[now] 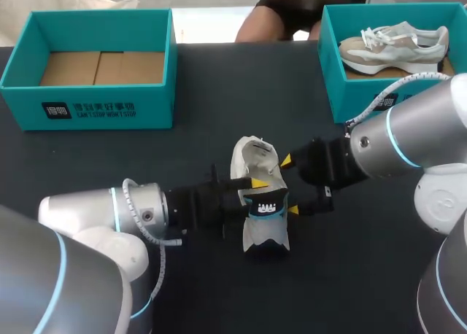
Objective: Take the shoe out of the shoebox, open the shoe tongue, remove and reinsert the insole, then place the shoe into the shoebox
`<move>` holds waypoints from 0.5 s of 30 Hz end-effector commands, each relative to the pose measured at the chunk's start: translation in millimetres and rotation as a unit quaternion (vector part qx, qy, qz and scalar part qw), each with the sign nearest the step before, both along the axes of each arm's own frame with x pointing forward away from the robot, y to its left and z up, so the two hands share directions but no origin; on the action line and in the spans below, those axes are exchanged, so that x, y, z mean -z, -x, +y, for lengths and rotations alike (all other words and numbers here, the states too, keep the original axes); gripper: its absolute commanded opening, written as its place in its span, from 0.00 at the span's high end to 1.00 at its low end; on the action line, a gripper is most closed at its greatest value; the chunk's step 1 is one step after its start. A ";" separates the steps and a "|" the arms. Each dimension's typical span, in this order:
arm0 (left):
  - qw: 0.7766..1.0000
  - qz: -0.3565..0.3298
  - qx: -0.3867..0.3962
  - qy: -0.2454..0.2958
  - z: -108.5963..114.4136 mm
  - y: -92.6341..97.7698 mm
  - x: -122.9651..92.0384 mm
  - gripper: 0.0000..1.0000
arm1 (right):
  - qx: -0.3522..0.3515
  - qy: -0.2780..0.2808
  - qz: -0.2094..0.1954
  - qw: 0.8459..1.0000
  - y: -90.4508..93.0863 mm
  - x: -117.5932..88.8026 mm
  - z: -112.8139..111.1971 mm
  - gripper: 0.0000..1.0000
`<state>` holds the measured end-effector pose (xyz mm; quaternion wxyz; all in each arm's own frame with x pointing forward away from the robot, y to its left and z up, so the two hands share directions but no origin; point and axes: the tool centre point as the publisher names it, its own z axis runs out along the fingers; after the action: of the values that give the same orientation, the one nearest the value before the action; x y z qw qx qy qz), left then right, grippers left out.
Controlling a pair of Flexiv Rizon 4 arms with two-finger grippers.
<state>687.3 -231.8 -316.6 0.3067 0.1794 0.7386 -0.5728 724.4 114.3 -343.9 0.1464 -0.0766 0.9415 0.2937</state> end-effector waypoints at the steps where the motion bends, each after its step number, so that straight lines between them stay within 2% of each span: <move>1: 1.000 0.000 -0.001 -0.002 2.1 7.9 -5.5 0.63 | 0.000 -0.001 -0.001 1.000 1.1 0.8 0.2 0.00; 7: 1.000 0.009 -0.003 -0.017 3.3 13.1 -5.3 0.68 | 0.000 -0.001 -0.001 1.000 1.1 0.8 0.2 0.00; 9: 1.000 0.010 -0.004 -0.022 4.3 14.2 -3.6 0.78 | 0.000 -0.001 -0.001 1.000 1.1 0.8 0.2 0.00; 11: 1.000 0.013 -0.005 -0.021 4.3 16.2 -2.8 0.84 | 0.000 -0.001 -0.001 1.000 1.1 0.8 0.2 0.00; 12: 1.000 0.013 -0.005 -0.021 3.9 16.9 -2.6 0.95 | 0.000 -0.001 -0.001 1.000 1.1 0.8 0.2 0.00; 13: 1.000 0.014 -0.003 -0.021 2.5 18.1 -1.8 1.00 | 0.000 -0.001 -0.001 1.000 1.1 0.8 0.2 0.00; 15: 1.000 0.015 0.000 -0.022 0.1 18.3 0.7 1.00 | 0.000 -0.001 -0.001 1.000 1.1 0.8 0.2 0.00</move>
<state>669.6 -228.6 -315.6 0.2922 0.1777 0.7540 -0.5608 724.3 114.2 -343.8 0.1464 -0.0766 0.9415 0.2937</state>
